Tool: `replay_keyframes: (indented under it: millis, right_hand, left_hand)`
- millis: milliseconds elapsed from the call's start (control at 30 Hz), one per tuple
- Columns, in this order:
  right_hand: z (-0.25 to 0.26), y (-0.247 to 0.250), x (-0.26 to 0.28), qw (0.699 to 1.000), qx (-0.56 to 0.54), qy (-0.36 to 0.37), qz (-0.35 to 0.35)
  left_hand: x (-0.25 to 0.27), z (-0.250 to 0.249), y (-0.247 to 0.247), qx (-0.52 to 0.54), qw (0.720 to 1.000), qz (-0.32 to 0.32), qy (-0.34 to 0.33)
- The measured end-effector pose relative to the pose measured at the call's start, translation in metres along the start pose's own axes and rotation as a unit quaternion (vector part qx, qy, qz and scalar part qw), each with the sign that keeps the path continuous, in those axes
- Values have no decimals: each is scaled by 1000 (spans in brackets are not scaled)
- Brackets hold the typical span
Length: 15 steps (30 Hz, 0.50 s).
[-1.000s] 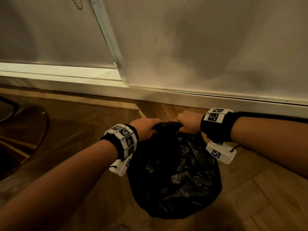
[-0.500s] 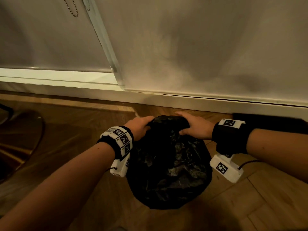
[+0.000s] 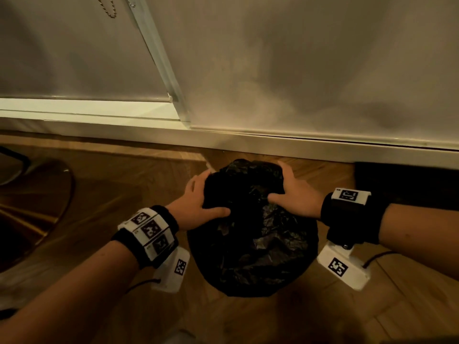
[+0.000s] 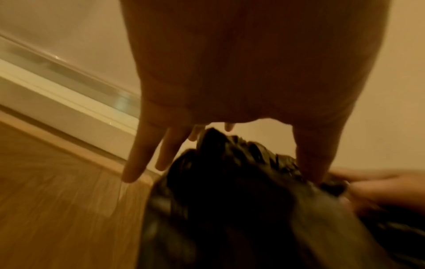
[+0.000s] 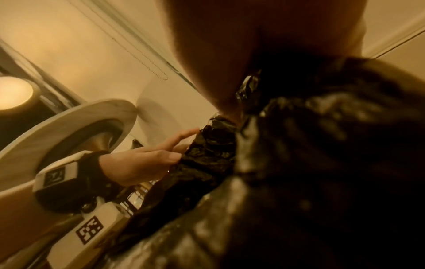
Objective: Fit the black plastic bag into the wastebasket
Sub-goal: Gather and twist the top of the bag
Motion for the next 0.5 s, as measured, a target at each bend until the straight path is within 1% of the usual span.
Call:
replay_keyframes:
  millis: [67, 133, 233, 300, 367, 400, 433, 467, 500]
  right_hand:
    - [3, -3, 0, 999, 45, 15, 10]
    - [0, -2, -1, 998, 64, 7, 13]
    - [0, 0, -3, 998, 54, 2, 13]
    - [2, 0, -1, 998, 64, 10, 17]
    - [3, 3, 6, 995, 88, 26, 24]
    - [5, 8, 12, 991, 123, 42, 23]
    - [10, 13, 20, 979, 194, 67, 12]
    - [19, 15, 29, 949, 290, 118, -16]
    - [32, 12, 38, 903, 383, 191, -38]
  left_hand:
    - [8, 2, -17, -43, 999, 23, 16]
    - [5, 6, -18, -74, 997, 17, 13]
    - [1, 13, -12, -48, 999, 9, 11]
    - [3, 14, -13, -70, 997, 6, 19]
    - [10, 10, -13, -113, 994, -13, 7]
    - [17, 6, -9, -140, 989, -35, -8]
    - [24, -2, -6, -177, 982, -62, -35]
    - [30, -12, -4, -226, 967, -88, -74]
    - [35, -26, -6, -283, 947, -99, -119]
Point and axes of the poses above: each hand's wrist, its own x-axis away from the middle knuckle, its own y-axis out of the back of the hand, z = x × y, the point moved 6 cm from there along -x, towards the middle knuckle, and after that the axes turned 3 degrees about z, right-handed, at the moved point
